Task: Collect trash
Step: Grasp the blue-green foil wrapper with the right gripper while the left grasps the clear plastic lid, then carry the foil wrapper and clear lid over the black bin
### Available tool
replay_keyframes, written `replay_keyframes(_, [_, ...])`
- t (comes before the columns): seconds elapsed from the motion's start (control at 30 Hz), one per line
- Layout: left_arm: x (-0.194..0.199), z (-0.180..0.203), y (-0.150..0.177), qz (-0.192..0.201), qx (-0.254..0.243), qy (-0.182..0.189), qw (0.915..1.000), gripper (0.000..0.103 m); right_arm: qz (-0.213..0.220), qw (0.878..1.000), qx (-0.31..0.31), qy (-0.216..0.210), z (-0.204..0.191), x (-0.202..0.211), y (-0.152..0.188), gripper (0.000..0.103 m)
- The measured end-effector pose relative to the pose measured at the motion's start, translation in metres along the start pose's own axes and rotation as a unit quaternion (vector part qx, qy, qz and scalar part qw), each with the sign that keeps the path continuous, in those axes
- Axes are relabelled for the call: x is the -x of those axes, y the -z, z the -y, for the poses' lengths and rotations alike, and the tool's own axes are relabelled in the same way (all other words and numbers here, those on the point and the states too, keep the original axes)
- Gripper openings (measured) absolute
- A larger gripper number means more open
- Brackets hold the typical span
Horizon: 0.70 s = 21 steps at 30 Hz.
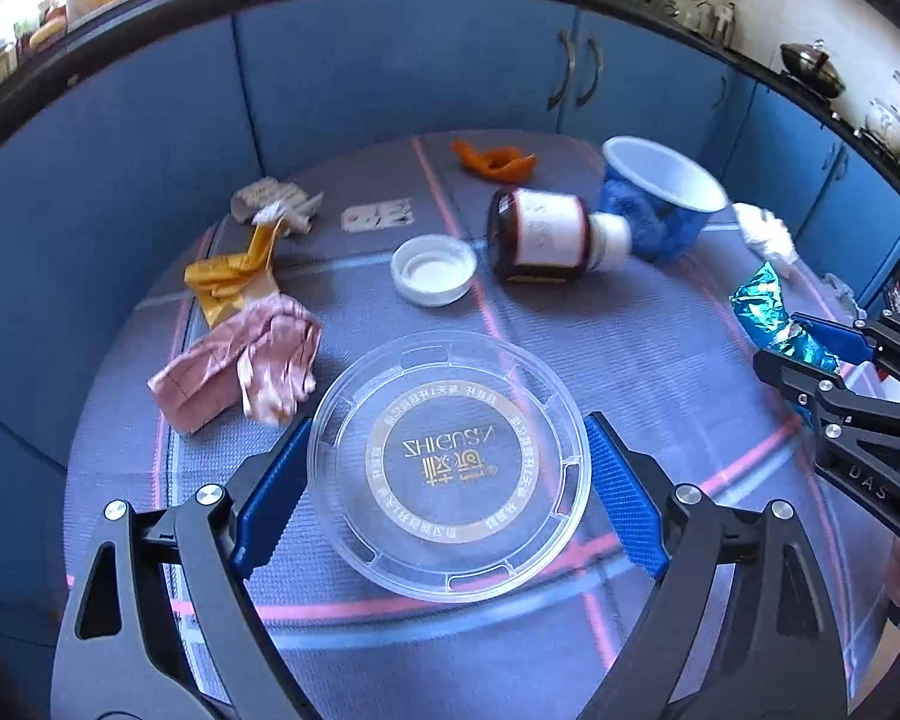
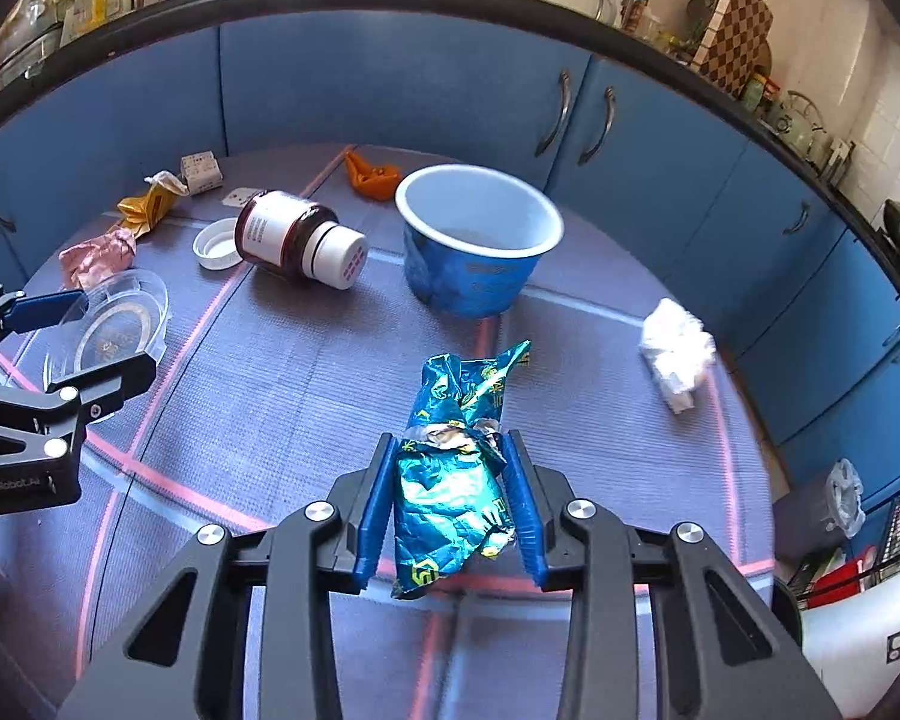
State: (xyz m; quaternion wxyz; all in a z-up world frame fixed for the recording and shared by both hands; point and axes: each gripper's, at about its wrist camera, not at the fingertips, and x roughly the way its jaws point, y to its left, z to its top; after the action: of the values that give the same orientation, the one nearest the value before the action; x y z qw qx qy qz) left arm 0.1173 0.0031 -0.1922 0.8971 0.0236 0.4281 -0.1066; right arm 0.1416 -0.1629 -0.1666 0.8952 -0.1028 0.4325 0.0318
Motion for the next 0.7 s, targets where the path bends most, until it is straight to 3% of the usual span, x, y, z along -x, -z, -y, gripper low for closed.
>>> replay_keyframes(0.7, [0.059,0.117,-0.035,0.078,-0.099,0.045,0.9910,0.087,0.055,0.993,-0.060,0.083,0.093,0.089,0.031,0.035])
